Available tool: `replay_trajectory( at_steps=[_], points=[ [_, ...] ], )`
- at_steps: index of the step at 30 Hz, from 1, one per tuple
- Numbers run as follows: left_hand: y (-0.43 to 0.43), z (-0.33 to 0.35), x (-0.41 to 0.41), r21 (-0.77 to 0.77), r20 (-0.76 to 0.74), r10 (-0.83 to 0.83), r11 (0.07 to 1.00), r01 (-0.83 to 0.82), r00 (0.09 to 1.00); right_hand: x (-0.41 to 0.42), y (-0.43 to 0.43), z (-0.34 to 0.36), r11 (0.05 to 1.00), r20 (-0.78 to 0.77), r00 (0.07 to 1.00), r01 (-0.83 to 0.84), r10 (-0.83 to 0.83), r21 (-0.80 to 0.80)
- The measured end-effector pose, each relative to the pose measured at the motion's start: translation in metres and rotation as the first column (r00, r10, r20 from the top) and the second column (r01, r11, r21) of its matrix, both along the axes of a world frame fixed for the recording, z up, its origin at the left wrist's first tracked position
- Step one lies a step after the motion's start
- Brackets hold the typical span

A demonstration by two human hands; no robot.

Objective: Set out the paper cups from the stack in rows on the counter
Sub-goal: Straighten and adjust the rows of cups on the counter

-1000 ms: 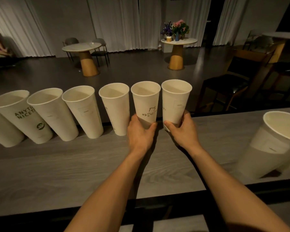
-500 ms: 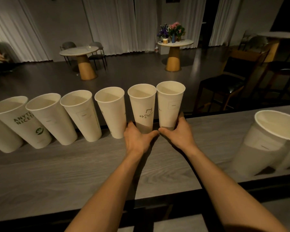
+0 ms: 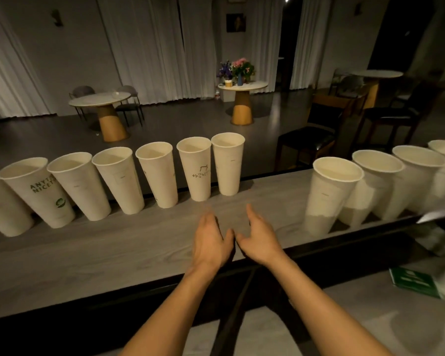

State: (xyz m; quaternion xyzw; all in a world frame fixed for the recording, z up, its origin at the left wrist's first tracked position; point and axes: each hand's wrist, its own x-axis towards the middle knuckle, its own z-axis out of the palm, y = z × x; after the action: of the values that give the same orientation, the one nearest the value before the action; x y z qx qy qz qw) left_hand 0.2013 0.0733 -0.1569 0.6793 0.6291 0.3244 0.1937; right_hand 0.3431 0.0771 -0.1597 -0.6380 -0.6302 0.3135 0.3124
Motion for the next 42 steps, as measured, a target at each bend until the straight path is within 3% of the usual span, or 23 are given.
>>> replay_trajectory(
  at_steps=[4, 6, 8, 10, 13, 15, 24, 29, 42],
  points=[
    [-0.022, 0.005, 0.023, 0.0, -0.195, -0.127, 0.992, 0.129, 0.973, 0.025, -0.05, 0.0, 0.999, -0.099, 0.994, -0.042, 0.045, 0.03],
    [-0.028, 0.009, 0.039, -0.051, -0.229, -0.182, 0.983, 0.175, 0.956, 0.046, -0.07, 0.003, 0.988, -0.202, 0.975, 0.116, -0.095, 0.098],
    [-0.034, 0.015, 0.056, -0.1, -0.229, -0.246, 0.968, 0.229, 0.942, 0.071, -0.087, 0.01, 0.911, -0.254, 0.918, 0.358, -0.304, 0.203],
    [-0.039, 0.02, 0.075, -0.145, -0.129, -0.298, 0.949, 0.279, 0.946, 0.1, -0.098, 0.019, 0.79, -0.321, 0.819, 0.558, -0.475, 0.254],
    [-0.042, 0.025, 0.105, -0.177, 0.087, -0.296, 0.935, 0.307, 0.951, 0.142, -0.102, 0.03, 0.623, -0.422, 0.673, 0.733, -0.607, 0.272],
    [-0.042, 0.026, 0.122, -0.156, 0.161, -0.264, 0.945, 0.289, 0.951, 0.164, -0.096, 0.034, 0.591, -0.437, 0.64, 0.763, -0.632, 0.263],
    [-0.012, 0.024, 0.189, -0.1, 0.307, -0.135, 0.98, 0.173, 0.942, 0.217, -0.053, 0.021, 0.771, -0.285, 0.755, 0.632, -0.59, 0.077],
    [0.006, 0.016, 0.2, -0.054, 0.357, -0.138, 0.984, 0.168, 0.924, 0.218, -0.028, 0.012, 0.81, -0.261, 0.801, 0.577, -0.539, 0.1],
    [0.101, 0.014, 0.152, 0.007, 0.417, 0.097, 0.994, -0.111, 0.904, 0.162, 0.089, 0.01, 0.892, -0.167, 0.907, 0.415, -0.388, 0.179]
  ],
)
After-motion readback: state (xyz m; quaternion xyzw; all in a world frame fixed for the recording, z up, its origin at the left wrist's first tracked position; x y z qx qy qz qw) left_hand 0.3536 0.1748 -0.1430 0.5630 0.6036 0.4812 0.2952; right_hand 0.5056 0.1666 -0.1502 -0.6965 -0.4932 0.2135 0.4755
